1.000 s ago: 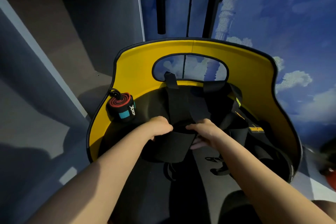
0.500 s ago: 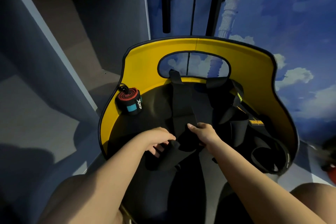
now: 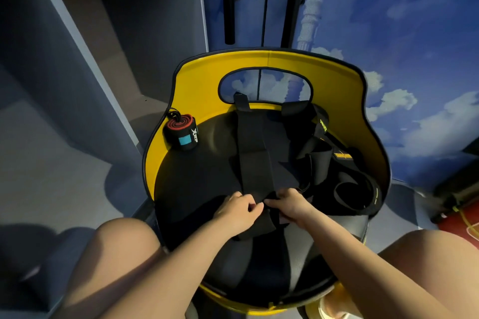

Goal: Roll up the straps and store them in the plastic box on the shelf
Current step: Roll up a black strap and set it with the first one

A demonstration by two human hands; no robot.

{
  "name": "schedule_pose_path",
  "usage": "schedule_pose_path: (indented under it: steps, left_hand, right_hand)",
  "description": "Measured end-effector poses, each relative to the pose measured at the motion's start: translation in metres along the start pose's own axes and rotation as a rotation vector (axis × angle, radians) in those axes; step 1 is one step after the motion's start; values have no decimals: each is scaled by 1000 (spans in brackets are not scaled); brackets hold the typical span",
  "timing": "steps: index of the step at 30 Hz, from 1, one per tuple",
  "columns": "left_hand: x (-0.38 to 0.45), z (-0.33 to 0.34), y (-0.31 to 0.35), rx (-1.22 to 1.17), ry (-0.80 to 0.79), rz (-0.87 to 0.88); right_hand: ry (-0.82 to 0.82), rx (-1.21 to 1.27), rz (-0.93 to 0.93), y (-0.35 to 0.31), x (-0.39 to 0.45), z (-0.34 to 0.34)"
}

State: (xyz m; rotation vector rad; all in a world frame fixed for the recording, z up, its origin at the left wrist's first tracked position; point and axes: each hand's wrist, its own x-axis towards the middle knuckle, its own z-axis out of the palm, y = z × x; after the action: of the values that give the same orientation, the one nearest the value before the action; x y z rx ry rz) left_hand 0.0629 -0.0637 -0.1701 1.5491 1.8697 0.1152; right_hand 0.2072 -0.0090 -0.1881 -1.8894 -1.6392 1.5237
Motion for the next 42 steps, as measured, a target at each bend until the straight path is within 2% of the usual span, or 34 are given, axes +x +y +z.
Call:
schedule_pose_path:
  steps: [5, 9, 14, 18, 22, 30, 35, 39, 42]
  left_hand:
    - [-17, 5, -5, 33, -12, 70]
    - [-27, 4, -6, 52, -17, 129]
    - [-41, 7, -2, -39, -150, 179]
    - [-49, 17, 2, 107, -167, 195]
    - [-50, 16, 7, 177, -189, 181]
    - [-28, -8, 46, 164, -54, 178]
    - [-8, -15, 85, 8, -9, 235]
    - [14, -11, 119, -130, 13, 300]
    - [33, -5, 146, -182, 9, 287]
  right_hand:
    - [42, -91, 9, 6, -26, 5]
    - [-13, -172, 33, 8, -39, 1]
    - [-29, -250, 5, 18, -47, 4]
    - [59, -375, -56, 21, -50, 8]
    - [80, -371, -96, 22, -55, 5]
    - [273, -199, -216, 15, -59, -30]
    - [513, -137, -323, 13, -55, -71]
    - [669, -239, -385, 16, -42, -112]
    - [676, -361, -358, 17, -24, -136]
